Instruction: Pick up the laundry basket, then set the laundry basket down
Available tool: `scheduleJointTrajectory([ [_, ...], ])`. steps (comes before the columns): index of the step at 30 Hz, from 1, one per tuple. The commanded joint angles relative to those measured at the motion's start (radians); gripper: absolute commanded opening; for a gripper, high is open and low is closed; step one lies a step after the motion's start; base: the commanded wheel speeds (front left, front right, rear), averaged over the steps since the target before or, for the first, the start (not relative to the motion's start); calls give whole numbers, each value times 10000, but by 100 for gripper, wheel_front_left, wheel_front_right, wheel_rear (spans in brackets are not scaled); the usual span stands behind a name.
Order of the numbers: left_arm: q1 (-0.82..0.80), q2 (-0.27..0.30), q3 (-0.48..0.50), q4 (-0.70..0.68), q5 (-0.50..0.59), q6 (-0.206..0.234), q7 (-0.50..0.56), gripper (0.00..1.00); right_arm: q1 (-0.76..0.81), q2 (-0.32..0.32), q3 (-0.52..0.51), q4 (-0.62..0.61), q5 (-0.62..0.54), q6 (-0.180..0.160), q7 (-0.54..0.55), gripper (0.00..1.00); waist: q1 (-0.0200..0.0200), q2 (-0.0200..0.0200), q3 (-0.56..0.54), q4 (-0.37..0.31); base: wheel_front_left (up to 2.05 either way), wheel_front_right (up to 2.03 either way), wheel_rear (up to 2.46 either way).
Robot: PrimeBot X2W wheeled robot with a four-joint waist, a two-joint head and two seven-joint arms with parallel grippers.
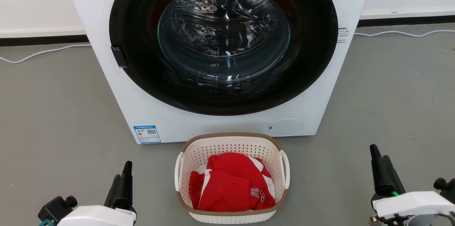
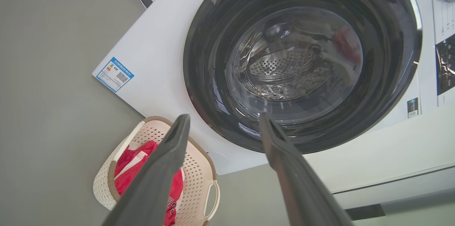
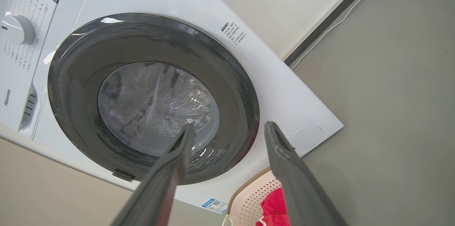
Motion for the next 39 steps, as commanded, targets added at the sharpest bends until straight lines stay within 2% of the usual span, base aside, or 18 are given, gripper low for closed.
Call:
scheduleJointTrajectory([
  [1, -167, 77, 140, -327, 255, 44, -85, 100, -183, -183, 150, -339, -289, 36, -141, 100, -1, -1, -2, -1, 0, 0, 0],
  [39, -57, 120, 164, -641, 4480, 120, -1187, 100, -168, -666, 356, -700, -4981, 59, -1226, 100, -1, -1, -11, -115, 0, 0, 0],
])
